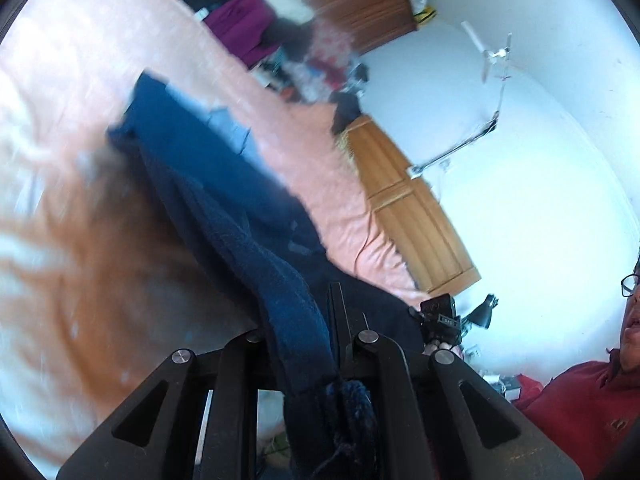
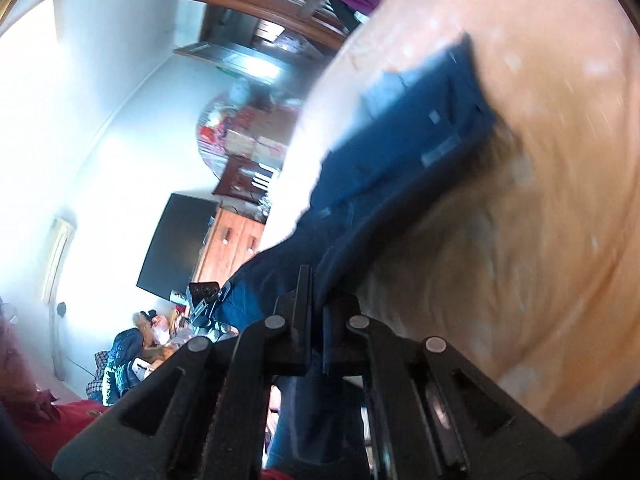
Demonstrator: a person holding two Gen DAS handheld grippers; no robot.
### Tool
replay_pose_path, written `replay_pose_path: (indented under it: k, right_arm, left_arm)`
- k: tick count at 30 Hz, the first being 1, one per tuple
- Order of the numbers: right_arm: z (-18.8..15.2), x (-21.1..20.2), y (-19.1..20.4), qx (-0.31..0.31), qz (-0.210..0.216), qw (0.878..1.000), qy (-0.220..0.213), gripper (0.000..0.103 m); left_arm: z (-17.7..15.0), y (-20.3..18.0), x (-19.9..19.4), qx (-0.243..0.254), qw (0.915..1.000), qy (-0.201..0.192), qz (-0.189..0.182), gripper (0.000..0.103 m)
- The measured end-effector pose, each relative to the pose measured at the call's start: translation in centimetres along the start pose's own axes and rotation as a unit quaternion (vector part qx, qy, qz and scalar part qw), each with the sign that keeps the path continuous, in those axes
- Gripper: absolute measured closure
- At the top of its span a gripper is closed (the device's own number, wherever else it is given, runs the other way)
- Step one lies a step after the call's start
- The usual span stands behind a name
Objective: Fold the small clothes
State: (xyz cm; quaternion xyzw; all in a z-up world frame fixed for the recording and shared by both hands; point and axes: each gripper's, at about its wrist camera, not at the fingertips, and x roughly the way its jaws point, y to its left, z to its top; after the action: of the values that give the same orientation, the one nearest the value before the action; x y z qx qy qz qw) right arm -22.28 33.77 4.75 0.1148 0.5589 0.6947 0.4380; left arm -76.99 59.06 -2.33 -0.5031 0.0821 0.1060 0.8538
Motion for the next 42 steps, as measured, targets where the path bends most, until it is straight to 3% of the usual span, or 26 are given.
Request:
replay_pose_path:
  k: [5,11,13,14,15,17,18,19,22,24,29,34,36,38,40,42]
  right_arm:
    - [7.7,1.8,0.4,0.000,0.013,0.999,-0.035,0.101]
    - [17.4,7.7,-4.0,0.020,-0.024,0.999,-0.033,0.098]
    - [20.3,10.1,-7.3,0.038,-0.052,0.998,-0.023,0.092]
    - [21.4,11.2,-9.0,0.048,-0.074,0.996,-0.018,0.091]
    - [22.4,12.4,-10.9,0.056,-0.105,0.993,-0.012,0.084]
    - [23.1,13.7,-13.2,0.065,-0.143,0.988,-0.006,0.067]
    - [23.3,14.1,-14.0,0.071,-0.158,0.985,-0.006,0.056]
    - [23.4,14.6,-14.7,0.071,-0.155,0.985,-0.005,0.053]
    - [23.3,15.3,-14.5,0.035,-0.168,0.985,-0.004,0.041]
    - [23.4,15.9,-13.7,0.007,-0.176,0.984,0.002,0.040]
    - [23.8,19.0,-14.4,-0.024,-0.211,0.976,0.049,0.042]
    - [23.3,20.4,-15.0,-0.042,-0.261,0.963,0.058,0.096]
    - [23.2,20.2,-15.5,-0.033,-0.263,0.963,0.049,0.099]
    - [23.0,19.5,-15.5,-0.020,-0.273,0.961,0.030,0.096]
    - [22.4,18.4,-13.9,-0.023,-0.304,0.953,0.008,0.069]
    - [20.7,17.5,-10.7,-0.052,-0.317,0.947,-0.033,0.060]
  left_arm:
    - [6.9,-1.4,1.5,0.015,0.9994,-0.030,-0.013,0.093]
    - [16.3,2.1,7.1,-0.006,0.9991,-0.036,0.023,0.087]
    - [18.6,4.5,9.3,-0.025,0.9981,-0.031,0.046,0.080]
    - [19.8,6.2,10.8,-0.038,0.9970,-0.027,0.062,0.070]
    - [21.1,8.5,12.5,-0.051,0.9937,-0.021,0.098,0.057]
    - [22.6,13.0,15.5,-0.087,0.9807,-0.008,0.175,0.055]
    - [22.8,14.6,16.3,-0.100,0.9752,-0.002,0.198,0.055]
    - [23.0,16.1,17.3,-0.106,0.9674,0.004,0.230,0.055]
    - [22.8,16.6,18.7,-0.082,0.9697,0.009,0.230,0.050]
    - [22.5,15.6,19.3,-0.055,0.9718,0.012,0.229,0.043]
    - [21.3,13.3,19.2,-0.020,0.9718,0.020,0.234,0.041]
    - [20.1,10.6,18.0,0.007,0.9719,0.030,0.233,0.041]
    - [19.3,10.8,17.5,0.004,0.9707,0.035,0.238,0.041]
    - [18.3,11.0,16.6,-0.004,0.9683,0.037,0.247,0.041]
    - [17.0,9.5,16.5,0.012,0.9673,0.041,0.250,0.041]
    - [15.3,6.5,17.3,0.054,0.9662,0.060,0.245,0.041]
